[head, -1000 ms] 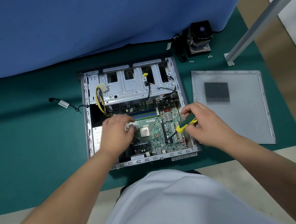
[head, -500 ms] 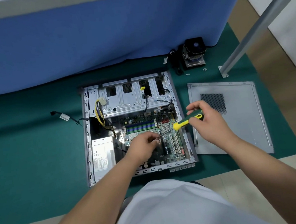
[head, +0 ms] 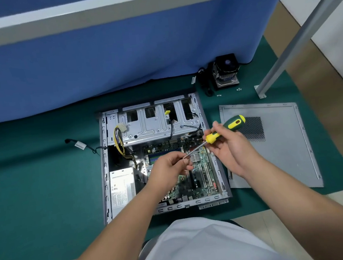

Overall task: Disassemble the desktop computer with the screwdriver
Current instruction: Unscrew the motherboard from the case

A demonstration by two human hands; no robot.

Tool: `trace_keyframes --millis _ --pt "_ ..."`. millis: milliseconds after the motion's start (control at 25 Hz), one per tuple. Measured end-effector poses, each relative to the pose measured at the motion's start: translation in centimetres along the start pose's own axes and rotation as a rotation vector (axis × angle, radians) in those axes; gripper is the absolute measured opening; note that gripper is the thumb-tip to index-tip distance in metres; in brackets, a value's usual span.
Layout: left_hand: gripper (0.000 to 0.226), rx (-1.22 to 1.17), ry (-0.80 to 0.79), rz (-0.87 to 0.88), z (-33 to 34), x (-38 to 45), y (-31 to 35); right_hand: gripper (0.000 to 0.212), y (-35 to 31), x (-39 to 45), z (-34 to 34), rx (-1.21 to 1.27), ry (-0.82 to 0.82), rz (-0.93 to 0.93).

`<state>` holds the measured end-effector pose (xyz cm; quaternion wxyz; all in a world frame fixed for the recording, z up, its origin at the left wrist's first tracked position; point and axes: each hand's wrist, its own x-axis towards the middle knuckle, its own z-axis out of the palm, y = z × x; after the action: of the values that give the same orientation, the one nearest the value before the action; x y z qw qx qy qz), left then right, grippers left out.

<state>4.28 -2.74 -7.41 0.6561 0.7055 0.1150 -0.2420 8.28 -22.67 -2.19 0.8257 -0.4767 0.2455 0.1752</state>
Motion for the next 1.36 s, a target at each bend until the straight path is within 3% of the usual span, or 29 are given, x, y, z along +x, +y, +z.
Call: trace_keyframes --millis 80,160,320,480,880,1040,1160,1240,1360 --pt "0.016 -0.131 0.023 -0.050 -0.1 0.0 0.6 0.012 -1.4 0.1 0.8 0.038 -0.025 -0.085" --pt "0.021 -0.293 0.048 -0.099 -0.3 0.0 1.5 0.015 -3.2 0.0 1.6 -0.091 -0.093 -0.222" --pt "0.027 -0.572 -0.010 -0.109 0.4 0.5 4.3 0.007 -3.3 0.0 2.9 -0.813 -0.141 -0.359" --pt "0.027 -0.580 -0.011 -0.095 1.7 1.2 6.0 0.017 -1.1 0.1 3.5 -1.128 -0.105 -0.500" --pt "0.031 -0.859 0.024 -0.224 2.2 2.8 8.0 0.022 -0.6 2.6 2.4 -1.071 -0.074 -0.579" --pt "0.030 -0.927 0.046 -0.244 2.8 4.1 9.0 0.042 -0.7 3.2 1.8 -1.159 -0.071 -0.628" --pt "0.028 -0.722 0.067 -0.209 3.1 6.0 9.6 0.030 -1.7 4.8 0.9 -1.067 -0.050 -0.554" --pt "0.022 -0.383 0.141 -0.076 2.5 7.7 9.8 0.009 -3.4 6.8 -0.6 -0.976 0.060 -0.493" --pt "0.020 0.265 0.263 0.218 0.3 11.0 9.8 0.027 -6.5 11.7 -4.9 -0.918 0.282 -0.372"
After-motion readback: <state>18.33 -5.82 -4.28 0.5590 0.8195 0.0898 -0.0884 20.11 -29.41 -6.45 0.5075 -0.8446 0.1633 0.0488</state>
